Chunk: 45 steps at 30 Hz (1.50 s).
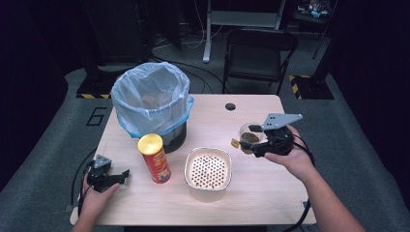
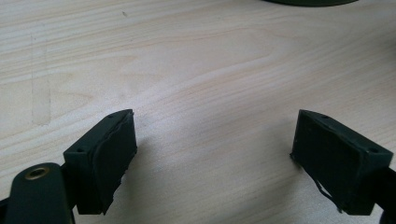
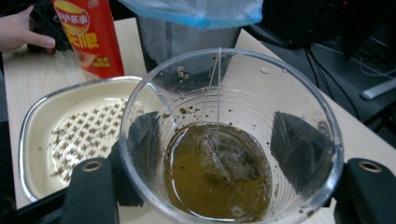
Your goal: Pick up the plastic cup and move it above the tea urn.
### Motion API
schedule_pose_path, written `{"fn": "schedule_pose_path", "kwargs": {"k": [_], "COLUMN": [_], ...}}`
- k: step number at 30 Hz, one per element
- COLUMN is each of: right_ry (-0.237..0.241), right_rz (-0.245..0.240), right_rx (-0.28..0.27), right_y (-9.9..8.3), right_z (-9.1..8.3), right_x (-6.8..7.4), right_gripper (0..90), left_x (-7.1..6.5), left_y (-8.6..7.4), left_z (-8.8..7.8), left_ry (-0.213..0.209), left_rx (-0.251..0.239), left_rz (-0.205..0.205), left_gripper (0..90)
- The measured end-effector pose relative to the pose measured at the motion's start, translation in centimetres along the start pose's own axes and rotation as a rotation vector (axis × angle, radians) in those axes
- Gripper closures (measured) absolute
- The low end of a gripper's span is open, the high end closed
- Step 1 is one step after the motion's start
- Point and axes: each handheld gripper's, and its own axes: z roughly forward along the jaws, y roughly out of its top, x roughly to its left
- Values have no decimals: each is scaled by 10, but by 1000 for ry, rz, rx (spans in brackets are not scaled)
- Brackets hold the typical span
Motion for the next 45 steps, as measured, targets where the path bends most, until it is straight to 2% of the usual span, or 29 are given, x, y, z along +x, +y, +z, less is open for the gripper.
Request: {"fn": "schedule_pose_path", "kwargs": {"k": [3,11,14,16,17,20,22,23,24,28,30,39,41,42,43,45], "right_ry": [6,21,12,12,8,-2,-4,-6,-14,-37,-53,-53,-50,-49,-49,-53], "right_rz": [-15,-62,-105,-152,-152,-203,-207,-246,-246,-332,-350,-426,-452,-485,-485,-533], "right_rx": [-4,2,7,8,21,28,33,22,30,31,41,-20,-38,-51,-51,-55], "right_y": [7,28,33,35,36,36,36,36,35,32,29,27,27,27,27,27], "right_z": [6,35,48,57,60,75,78,82,85,98,104,115,117,119,119,122], "right_x": [0,-1,-2,-3,-2,-4,-4,-6,-5,-6,-4,-3,0,3,3,7], "right_gripper": [331,334,335,336,336,337,338,338,338,340,340,344,346,348,348,350], "left_x": [0,0,0,0,0,0,0,0,0,0,0,0,0,0,0,0], "left_y": [0,0,0,0,0,0,0,0,0,0,0,0,0,0,0,0], "left_z": [0,0,0,0,0,0,0,0,0,0,0,0,0,0,0,0], "left_ry": [0,0,-1,0,0,-1,-1,0,0,-2,0,-1,-2,-1,-2,-1], "left_rx": [0,0,1,0,0,0,0,0,0,1,2,0,1,1,0,1], "left_rz": [0,0,0,1,1,1,1,1,1,1,4,2,1,1,2,1], "left_gripper": [135,135,135,135,135,135,135,135,135,135,135,135,135,135,135,135]}}
